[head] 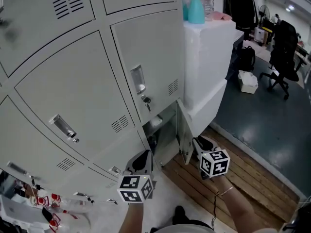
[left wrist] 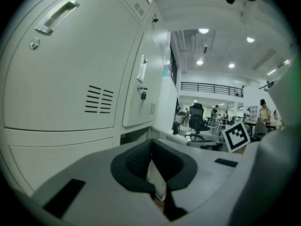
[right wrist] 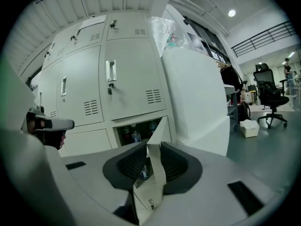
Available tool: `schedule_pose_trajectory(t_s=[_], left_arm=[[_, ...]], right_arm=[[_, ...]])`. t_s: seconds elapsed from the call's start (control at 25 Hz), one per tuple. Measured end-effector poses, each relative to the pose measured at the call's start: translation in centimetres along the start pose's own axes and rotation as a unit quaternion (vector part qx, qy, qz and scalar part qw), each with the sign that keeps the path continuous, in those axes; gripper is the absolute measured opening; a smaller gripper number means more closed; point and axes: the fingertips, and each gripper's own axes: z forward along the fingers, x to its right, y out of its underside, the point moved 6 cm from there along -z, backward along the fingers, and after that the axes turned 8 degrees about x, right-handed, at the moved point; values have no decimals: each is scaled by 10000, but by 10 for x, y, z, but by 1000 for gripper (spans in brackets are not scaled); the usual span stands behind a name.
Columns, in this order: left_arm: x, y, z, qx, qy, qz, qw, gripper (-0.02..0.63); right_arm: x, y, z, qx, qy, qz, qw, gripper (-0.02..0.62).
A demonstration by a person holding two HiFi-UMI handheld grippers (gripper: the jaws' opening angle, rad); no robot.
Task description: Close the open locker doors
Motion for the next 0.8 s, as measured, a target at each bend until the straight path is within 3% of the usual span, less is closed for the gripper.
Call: schedule_pose_trajectory(t_s=[0.8], left_arm=[[-65, -5, -71, 123, -1267, -48, 9919, 21]], right_arm=[[-108, 24, 84, -401, -1185, -398, 9913, 71]])
